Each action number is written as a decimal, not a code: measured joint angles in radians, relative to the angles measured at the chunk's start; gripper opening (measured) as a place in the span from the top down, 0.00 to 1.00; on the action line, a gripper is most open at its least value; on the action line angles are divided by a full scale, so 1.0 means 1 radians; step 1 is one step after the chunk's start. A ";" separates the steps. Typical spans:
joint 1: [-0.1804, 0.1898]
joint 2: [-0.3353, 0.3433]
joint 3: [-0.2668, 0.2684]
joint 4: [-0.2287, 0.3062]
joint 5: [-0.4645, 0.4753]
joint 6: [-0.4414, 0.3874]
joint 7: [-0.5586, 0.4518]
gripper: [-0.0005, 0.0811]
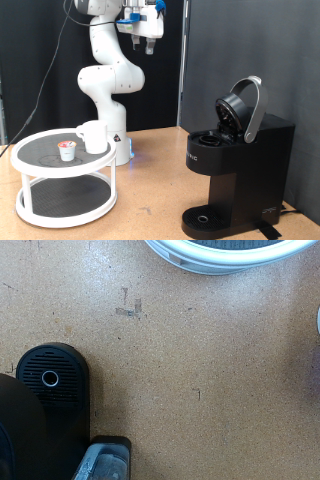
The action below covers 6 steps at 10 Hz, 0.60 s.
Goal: Make a cup of coffee with the keurig machine
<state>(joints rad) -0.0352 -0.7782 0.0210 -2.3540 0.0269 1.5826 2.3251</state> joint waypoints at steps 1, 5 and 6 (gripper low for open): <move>0.000 0.000 0.000 0.000 0.000 -0.002 0.000 0.09; -0.002 0.001 0.000 0.000 0.000 -0.020 0.015 0.09; -0.002 0.001 0.000 0.000 0.001 -0.020 0.016 0.09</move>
<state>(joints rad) -0.0375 -0.7772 0.0210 -2.3540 0.0277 1.5624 2.3414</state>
